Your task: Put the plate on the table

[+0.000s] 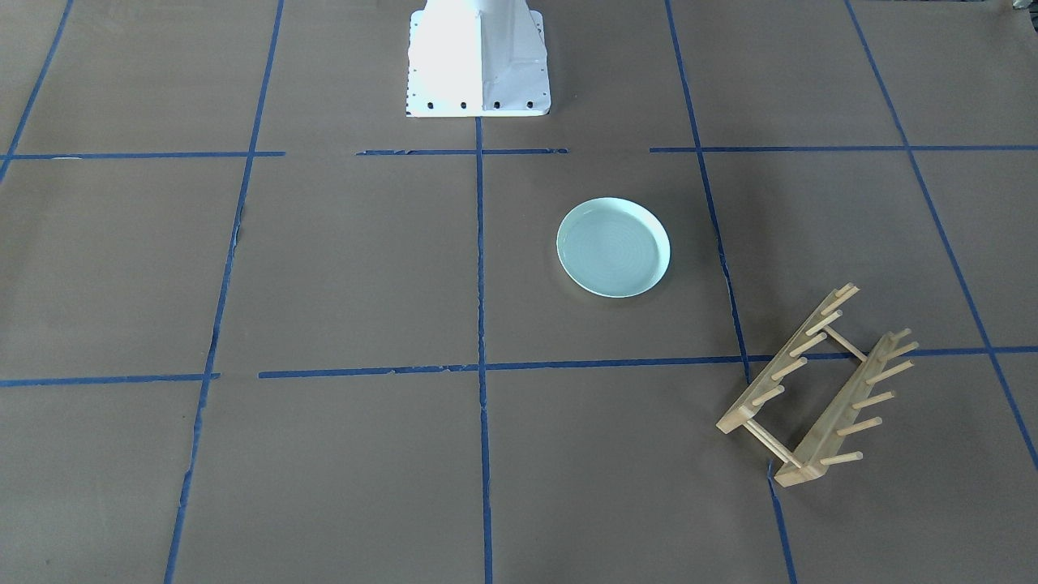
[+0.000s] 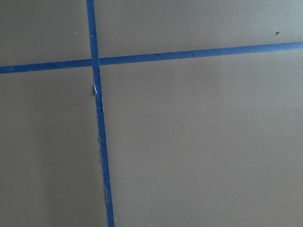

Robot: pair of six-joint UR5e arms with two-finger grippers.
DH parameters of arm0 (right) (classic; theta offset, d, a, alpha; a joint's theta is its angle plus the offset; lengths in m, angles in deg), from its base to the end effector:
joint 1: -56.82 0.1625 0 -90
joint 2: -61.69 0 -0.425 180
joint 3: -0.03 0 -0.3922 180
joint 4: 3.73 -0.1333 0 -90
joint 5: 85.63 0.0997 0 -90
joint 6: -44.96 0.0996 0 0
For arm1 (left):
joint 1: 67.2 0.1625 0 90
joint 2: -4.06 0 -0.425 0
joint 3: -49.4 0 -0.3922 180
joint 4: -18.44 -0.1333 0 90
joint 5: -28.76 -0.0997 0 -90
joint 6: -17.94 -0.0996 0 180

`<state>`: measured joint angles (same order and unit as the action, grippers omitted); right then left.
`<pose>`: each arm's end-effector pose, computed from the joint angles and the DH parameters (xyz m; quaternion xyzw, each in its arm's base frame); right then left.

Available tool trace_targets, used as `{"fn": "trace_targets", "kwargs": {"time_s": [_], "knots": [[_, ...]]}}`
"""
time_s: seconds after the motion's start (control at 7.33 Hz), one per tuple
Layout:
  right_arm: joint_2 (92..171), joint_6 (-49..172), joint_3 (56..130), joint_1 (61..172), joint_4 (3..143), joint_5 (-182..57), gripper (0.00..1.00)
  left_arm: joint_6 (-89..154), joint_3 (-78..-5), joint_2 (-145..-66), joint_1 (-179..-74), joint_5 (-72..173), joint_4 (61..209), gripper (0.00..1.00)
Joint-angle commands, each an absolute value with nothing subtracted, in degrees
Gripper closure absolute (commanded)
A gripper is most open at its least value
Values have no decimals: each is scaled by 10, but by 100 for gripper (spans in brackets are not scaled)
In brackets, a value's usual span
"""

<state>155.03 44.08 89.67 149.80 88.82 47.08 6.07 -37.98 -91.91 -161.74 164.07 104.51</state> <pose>0.0895 -0.4537 0.6957 -0.0385 -0.3651 0.0369 0.9294 -0.1046 -0.5281 0.6333 0.0503 0.3819 0.0570 0.9211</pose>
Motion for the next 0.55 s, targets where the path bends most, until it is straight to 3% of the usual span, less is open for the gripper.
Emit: {"fn": "trace_targets", "kwargs": {"time_s": [0.0, 0.41], "knots": [[1550, 441, 897, 1498, 888, 471, 0, 61, -387, -909, -1618, 1640, 1045, 0], [1550, 441, 897, 1498, 888, 471, 0, 61, -390, -910, -1617, 1641, 1043, 0]]}}
